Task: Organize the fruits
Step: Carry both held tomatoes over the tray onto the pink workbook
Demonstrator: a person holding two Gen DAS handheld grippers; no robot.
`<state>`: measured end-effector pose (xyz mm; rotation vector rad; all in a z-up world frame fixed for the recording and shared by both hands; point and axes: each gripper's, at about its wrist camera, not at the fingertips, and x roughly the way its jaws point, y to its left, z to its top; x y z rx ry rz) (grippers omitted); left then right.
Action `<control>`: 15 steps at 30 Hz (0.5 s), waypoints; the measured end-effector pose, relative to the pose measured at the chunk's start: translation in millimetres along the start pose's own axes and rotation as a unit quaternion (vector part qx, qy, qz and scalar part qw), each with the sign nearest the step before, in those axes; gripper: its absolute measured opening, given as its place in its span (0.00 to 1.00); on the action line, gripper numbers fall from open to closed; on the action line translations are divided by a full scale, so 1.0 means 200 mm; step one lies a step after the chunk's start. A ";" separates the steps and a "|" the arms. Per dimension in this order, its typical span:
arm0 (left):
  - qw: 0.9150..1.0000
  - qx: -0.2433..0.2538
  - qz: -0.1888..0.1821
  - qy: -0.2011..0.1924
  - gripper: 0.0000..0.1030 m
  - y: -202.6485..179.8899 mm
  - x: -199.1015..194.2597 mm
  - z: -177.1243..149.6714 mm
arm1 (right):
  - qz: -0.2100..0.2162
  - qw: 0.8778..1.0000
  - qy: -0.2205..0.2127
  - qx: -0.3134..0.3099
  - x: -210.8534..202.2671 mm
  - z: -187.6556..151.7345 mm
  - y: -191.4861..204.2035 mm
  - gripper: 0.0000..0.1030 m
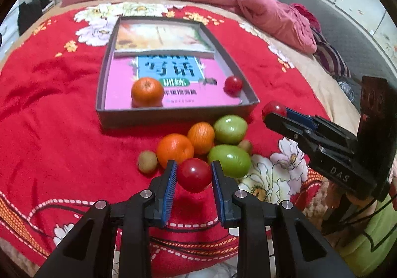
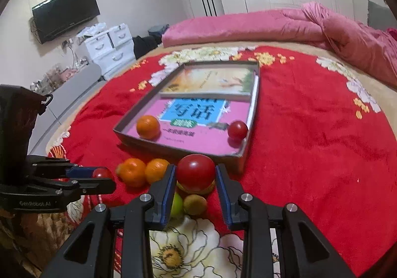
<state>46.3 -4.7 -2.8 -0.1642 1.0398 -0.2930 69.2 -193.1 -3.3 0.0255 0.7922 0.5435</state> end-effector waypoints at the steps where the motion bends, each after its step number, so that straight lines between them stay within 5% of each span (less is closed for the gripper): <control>1: 1.000 0.001 0.001 -0.004 0.28 0.00 -0.01 0.01 | 0.002 1.000 -0.005 -0.001 -0.01 0.01 0.01 0.32; 15: 1.000 -0.006 0.007 -0.028 0.28 -0.02 -0.08 0.09 | 0.008 0.999 -0.047 -0.006 -0.08 0.05 0.06 0.32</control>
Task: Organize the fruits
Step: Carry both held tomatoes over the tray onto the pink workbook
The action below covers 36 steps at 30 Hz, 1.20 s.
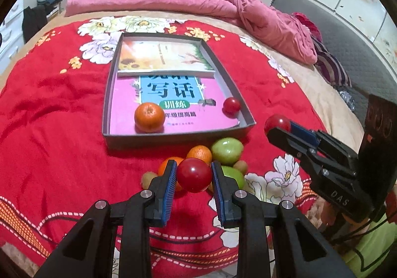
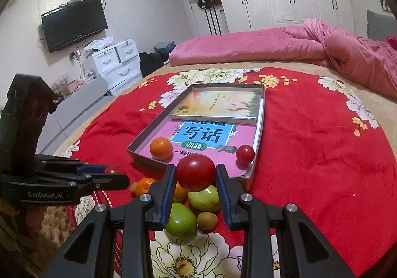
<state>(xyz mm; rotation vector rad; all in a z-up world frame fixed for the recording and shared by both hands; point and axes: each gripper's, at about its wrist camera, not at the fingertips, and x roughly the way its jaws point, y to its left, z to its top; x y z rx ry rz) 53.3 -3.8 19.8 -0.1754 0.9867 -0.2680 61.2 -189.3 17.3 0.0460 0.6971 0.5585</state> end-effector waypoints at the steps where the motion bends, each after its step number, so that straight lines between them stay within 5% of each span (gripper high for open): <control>1: 1.000 0.000 0.001 -0.001 0.28 0.00 0.00 0.01 | -0.001 1.000 -0.001 0.000 0.00 0.00 0.00 0.32; 36: 1.000 0.005 0.007 -0.016 0.28 -0.08 0.16 0.30 | -0.020 1.000 -0.012 0.006 0.05 0.07 -0.05 0.32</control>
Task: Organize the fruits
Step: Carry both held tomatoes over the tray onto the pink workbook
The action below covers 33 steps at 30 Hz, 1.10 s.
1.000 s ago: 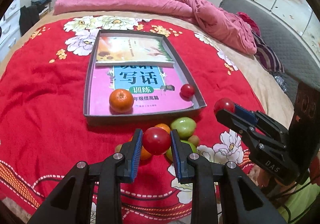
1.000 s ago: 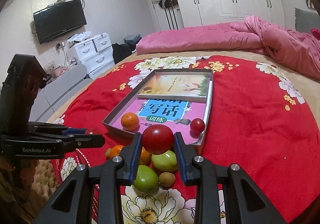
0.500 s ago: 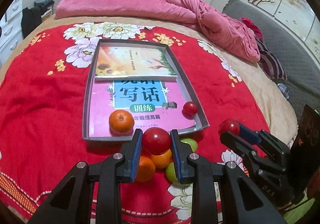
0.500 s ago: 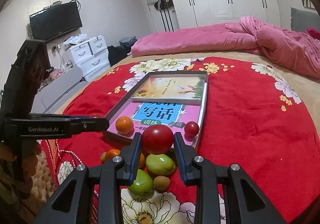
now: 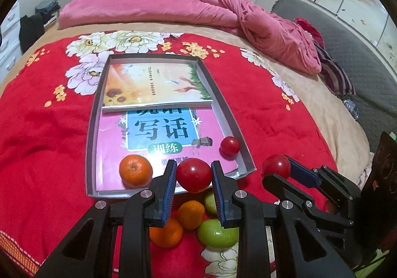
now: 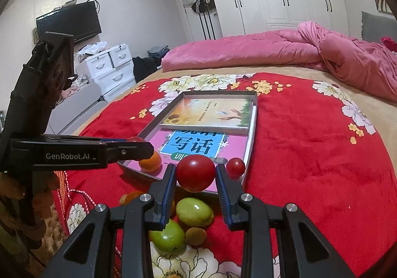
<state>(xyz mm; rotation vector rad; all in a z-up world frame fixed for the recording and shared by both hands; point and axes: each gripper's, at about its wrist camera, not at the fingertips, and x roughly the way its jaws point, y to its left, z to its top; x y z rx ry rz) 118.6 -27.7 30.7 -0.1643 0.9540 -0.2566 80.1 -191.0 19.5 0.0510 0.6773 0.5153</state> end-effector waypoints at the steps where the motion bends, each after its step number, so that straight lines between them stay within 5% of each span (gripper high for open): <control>1: 1.000 0.000 0.000 0.001 0.28 0.00 0.01 0.00 | -0.001 1.000 0.000 0.000 0.01 0.00 0.00 0.32; 33: 0.994 0.056 0.000 0.090 0.28 -0.02 0.39 0.03 | -0.036 0.997 0.054 -0.041 0.27 0.00 -0.08 0.32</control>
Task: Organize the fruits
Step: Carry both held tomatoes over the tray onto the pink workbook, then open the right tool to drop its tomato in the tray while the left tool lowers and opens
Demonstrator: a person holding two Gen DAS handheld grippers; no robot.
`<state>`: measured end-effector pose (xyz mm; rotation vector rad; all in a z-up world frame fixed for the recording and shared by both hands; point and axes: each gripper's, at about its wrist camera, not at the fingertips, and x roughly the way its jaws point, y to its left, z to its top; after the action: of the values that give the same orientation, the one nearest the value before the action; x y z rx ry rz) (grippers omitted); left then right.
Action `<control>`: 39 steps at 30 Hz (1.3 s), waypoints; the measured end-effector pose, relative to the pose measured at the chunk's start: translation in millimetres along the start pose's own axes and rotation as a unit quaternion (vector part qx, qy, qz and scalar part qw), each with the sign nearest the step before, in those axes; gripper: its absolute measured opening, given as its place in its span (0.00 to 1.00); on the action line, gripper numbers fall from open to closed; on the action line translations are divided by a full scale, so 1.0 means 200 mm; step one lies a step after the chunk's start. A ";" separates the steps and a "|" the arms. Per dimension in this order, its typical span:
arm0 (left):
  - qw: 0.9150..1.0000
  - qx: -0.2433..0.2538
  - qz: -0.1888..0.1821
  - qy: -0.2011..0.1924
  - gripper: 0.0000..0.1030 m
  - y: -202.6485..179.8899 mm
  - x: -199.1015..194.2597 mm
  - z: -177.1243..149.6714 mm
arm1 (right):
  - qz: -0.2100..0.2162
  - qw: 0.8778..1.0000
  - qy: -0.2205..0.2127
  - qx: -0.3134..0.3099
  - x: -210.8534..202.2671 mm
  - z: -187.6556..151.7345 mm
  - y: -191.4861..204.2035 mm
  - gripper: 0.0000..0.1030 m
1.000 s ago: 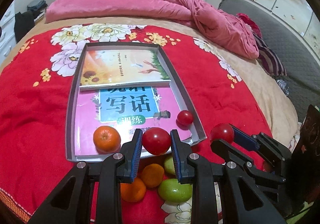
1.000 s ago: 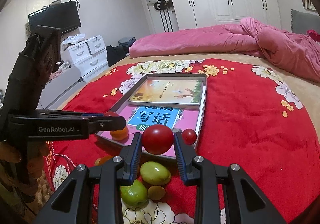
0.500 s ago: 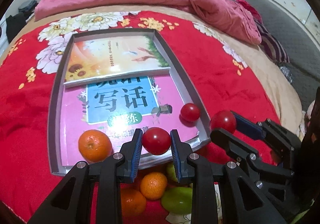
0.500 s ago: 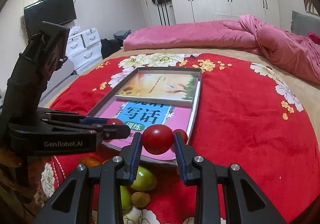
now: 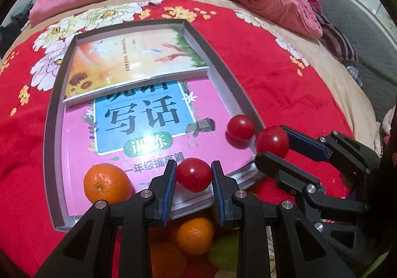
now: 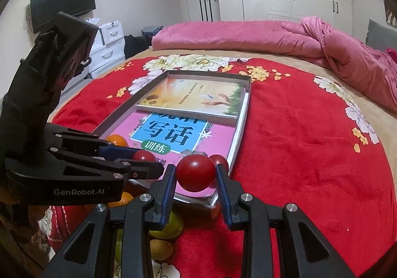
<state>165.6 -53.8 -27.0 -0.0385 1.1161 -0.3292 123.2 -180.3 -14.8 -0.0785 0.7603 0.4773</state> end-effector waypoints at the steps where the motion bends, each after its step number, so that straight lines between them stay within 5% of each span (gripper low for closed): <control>1: 1.000 -0.001 -0.001 0.004 0.28 0.01 0.01 0.00 | -0.001 1.000 0.002 -0.001 0.01 0.00 0.00 0.32; 39: 1.000 -0.009 0.013 0.009 0.28 0.08 0.04 -0.01 | 0.003 0.999 0.039 -0.002 0.14 -0.02 0.01 0.32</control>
<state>170.4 -40.4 -39.0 -0.0357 1.1373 -0.2970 137.8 -167.6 -36.4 -0.0990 0.8353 0.4845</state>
